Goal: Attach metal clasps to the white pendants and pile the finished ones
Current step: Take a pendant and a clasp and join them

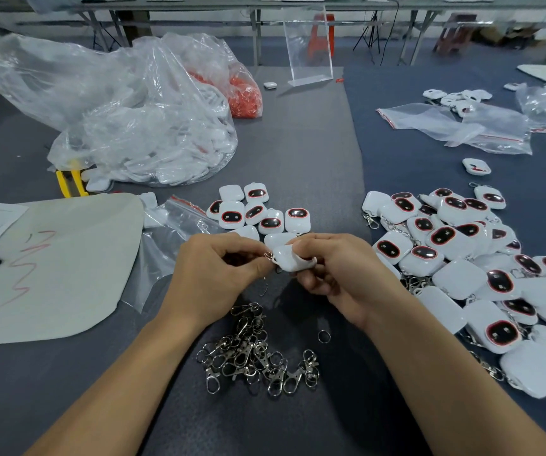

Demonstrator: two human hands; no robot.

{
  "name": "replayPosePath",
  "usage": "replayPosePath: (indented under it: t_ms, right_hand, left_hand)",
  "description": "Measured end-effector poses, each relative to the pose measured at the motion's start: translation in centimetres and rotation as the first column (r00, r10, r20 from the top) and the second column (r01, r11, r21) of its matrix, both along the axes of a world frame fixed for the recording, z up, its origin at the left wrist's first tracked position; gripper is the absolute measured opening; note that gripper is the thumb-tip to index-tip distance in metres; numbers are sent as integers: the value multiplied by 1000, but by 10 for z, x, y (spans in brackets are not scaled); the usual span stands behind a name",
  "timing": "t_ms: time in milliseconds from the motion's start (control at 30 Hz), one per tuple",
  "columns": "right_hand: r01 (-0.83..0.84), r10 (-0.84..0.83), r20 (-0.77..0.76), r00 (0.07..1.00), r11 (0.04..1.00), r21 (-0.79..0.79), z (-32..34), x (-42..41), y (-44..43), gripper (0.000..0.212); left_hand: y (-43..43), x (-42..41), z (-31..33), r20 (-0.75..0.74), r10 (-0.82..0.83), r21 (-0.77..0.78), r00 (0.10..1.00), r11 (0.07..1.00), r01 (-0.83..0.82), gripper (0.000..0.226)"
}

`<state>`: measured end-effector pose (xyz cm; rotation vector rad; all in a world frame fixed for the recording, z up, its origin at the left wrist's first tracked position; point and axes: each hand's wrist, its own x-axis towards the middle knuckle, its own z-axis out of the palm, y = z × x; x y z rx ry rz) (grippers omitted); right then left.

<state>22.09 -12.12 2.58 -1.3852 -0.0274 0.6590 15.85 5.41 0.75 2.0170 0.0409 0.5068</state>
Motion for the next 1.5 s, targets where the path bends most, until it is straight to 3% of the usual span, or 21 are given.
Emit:
replayPosePath:
  t_ms: [133,333,533,633,767,900,1033,1133,1267,1400,1500]
  right_hand:
    - [-7,7,-5,1000,1000,12,0,-1,0,25]
    - [4,-3,-28,1000,999,33,0,0,0,25]
    - [3,-3,0,1000,1000,24,2,0,0,17]
    - [17,-13,91,996,999,-38,2,0,0,15]
    - [48,-25,227,974,994,-95,-5,1,2,18]
    - [54,-41,272,961,998,-41,-9,-3,7,20]
    - [80,-80,165,983,997,4,-10,-5,10,14]
    - [93,-93,144,985,996,6,-9,-5,10,13]
    - [60,-58,-18,998,990,129,-5,-4,8,16]
    - [64,-35,-125,991,971,231,-3,-4,9,19]
    - [84,-57,-117,991,967,242,-4,-4,9,18]
  left_hand:
    - [1,1,0,-7,-9,23,1000,1000,10,21]
    - [2,1,-1,1,-33,-119,999,992,33,23]
    - [3,-1,4,-10,-56,-29,998,998,55,22]
    - [1,-5,6,6,-20,164,1000,986,19,26]
    - [-8,-12,6,93,41,536,995,840,-85,16]
    - [-7,-11,4,97,44,645,994,758,-96,16]
    - [-10,-11,2,108,31,681,994,726,-97,17]
    - [-10,-10,1,113,61,564,992,818,-115,15]
    - [-7,-4,2,100,126,51,987,990,-132,19]
    - [-14,0,7,-3,-57,-389,998,920,51,16]
    - [-18,1,8,-51,-67,-520,996,854,31,9]
